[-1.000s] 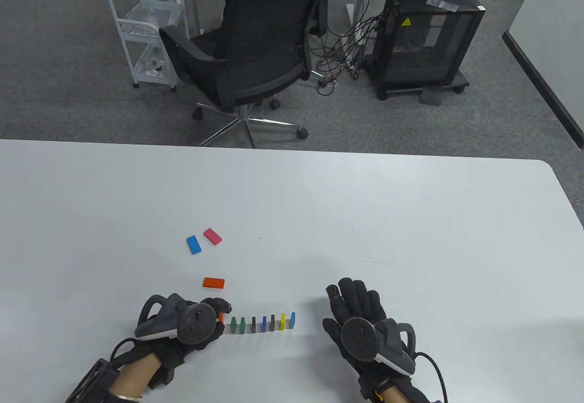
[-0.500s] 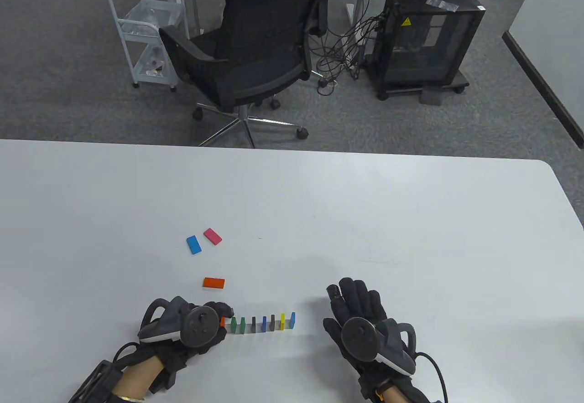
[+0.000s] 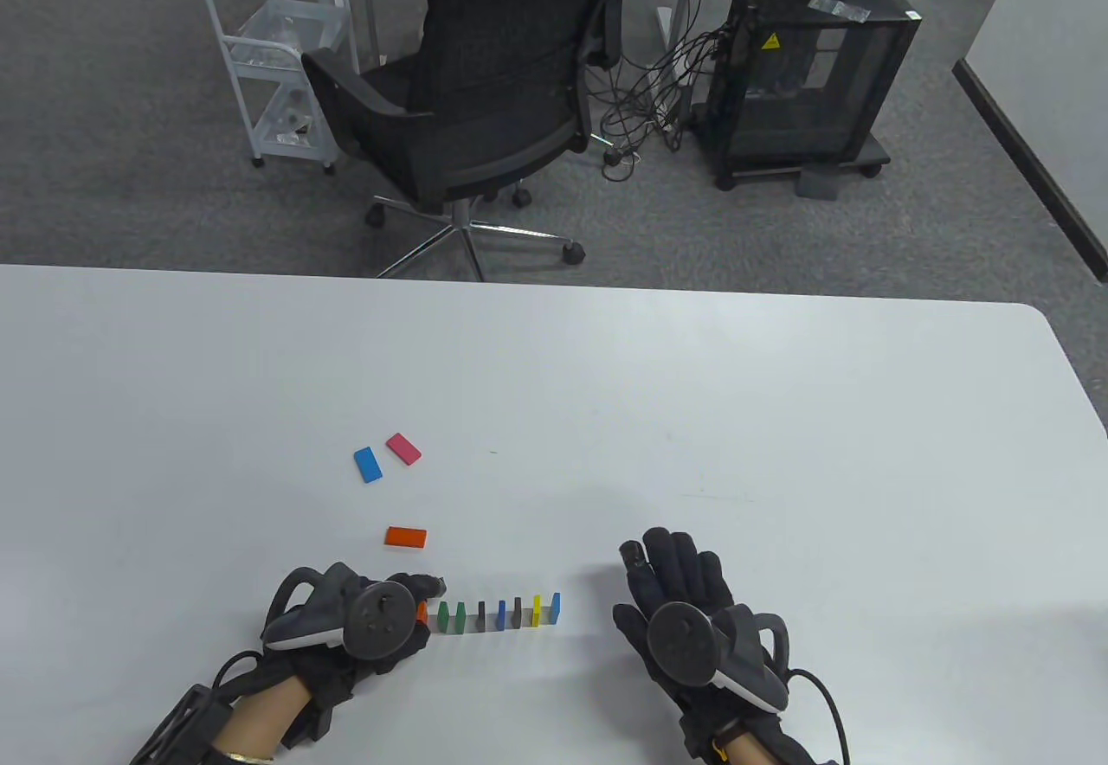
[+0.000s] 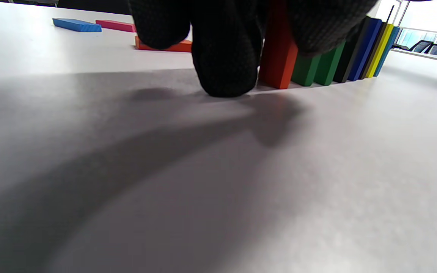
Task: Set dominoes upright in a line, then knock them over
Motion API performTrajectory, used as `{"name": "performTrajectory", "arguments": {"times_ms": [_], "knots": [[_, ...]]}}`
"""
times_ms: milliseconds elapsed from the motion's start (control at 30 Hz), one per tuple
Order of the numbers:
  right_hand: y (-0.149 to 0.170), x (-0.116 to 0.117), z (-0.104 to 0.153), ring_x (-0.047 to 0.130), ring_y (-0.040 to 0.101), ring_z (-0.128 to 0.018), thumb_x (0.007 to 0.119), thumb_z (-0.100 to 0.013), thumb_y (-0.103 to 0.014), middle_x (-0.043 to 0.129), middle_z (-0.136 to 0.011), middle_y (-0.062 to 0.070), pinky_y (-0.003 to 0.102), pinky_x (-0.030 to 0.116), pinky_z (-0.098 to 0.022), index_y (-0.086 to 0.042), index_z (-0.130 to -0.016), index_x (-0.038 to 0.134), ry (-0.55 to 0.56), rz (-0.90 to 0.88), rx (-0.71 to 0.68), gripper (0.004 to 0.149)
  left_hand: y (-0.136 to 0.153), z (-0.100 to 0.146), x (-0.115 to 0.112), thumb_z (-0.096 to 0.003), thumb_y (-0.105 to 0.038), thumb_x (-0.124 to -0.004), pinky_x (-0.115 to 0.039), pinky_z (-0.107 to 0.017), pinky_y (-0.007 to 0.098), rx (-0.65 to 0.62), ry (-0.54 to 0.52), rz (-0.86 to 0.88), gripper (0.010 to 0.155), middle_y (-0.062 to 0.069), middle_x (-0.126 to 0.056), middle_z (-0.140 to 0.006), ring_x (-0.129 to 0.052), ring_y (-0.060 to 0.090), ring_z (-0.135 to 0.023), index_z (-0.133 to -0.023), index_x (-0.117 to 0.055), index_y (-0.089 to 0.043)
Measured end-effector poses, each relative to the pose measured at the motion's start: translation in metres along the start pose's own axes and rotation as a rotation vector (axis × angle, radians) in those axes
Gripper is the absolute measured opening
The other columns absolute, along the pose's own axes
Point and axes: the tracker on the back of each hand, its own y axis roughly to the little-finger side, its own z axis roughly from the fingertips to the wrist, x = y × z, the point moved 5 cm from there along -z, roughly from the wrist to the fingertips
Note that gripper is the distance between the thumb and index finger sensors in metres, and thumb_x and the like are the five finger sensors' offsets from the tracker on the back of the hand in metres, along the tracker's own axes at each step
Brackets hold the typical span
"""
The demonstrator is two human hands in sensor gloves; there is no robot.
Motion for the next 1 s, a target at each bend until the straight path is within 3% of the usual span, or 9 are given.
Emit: {"name": "performTrajectory", "arguments": {"times_ms": [267,400,567,800,1000], "knots": [[-0.001,0.001,0.0,0.028,0.039,-0.111,0.047,-0.058,-0.049,0.023,-0.12,0.014,0.052,0.023,-0.081,-0.017,-0.118,0.039,-0.009,0.002,-0.003,0.069,0.006,0.004,0.003,-0.0658,-0.042,-0.073,-0.07,-0.077,0.043,0.024,0.067,0.023,0.068,0.015,-0.077,-0.111,-0.096,0.017,-0.081,-0.12,-0.05,-0.008],[-0.001,0.001,0.0,0.029,0.039,-0.111,0.047,-0.058,-0.049,0.023,-0.12,0.014,0.052,0.023,-0.081,-0.017,-0.118,0.039,-0.009,0.0,-0.004,0.069,0.017,0.007,0.007,-0.0665,-0.042,-0.072,-0.063,-0.081,0.049,0.092,0.116,0.01,0.07,0.018,-0.069,-0.116,-0.088,0.024,-0.094,-0.122,-0.046,-0.009],[-0.001,0.0,0.0,0.028,0.039,-0.111,0.047,-0.058,-0.049,0.023,-0.12,0.014,0.052,0.023,-0.081,-0.017,-0.118,0.039,-0.005,-0.002,-0.004,0.069,0.035,0.005,0.022,-0.0663,-0.041,-0.073,-0.055,-0.086,0.053,0.197,0.042,-0.121,0.065,0.015,-0.062,-0.122,-0.077,0.026,-0.106,-0.122,-0.052,-0.016],[-0.002,0.002,-0.001,0.028,0.039,-0.111,0.047,-0.058,-0.049,0.023,-0.12,0.014,0.052,0.023,-0.081,-0.017,-0.118,0.039,-0.014,0.001,-0.007,0.069,0.043,-0.031,0.023,-0.0666,-0.039,-0.073,-0.045,-0.09,0.054,0.218,0.078,-0.255,0.059,0.009,-0.057,-0.126,-0.068,0.024,-0.112,-0.12,-0.054,-0.023],[-0.002,0.002,-0.001,0.028,0.039,-0.111,0.047,-0.058,-0.049,0.023,-0.12,0.013,0.052,0.023,-0.081,-0.017,-0.118,0.04,-0.013,-0.003,-0.009,0.069,0.045,-0.059,0.018,-0.0664,-0.039,-0.074,-0.046,-0.09,0.051,0.206,0.135,-0.22,0.057,0.005,-0.063,-0.122,-0.072,0.022,-0.107,-0.119,-0.056,-0.025]]}}
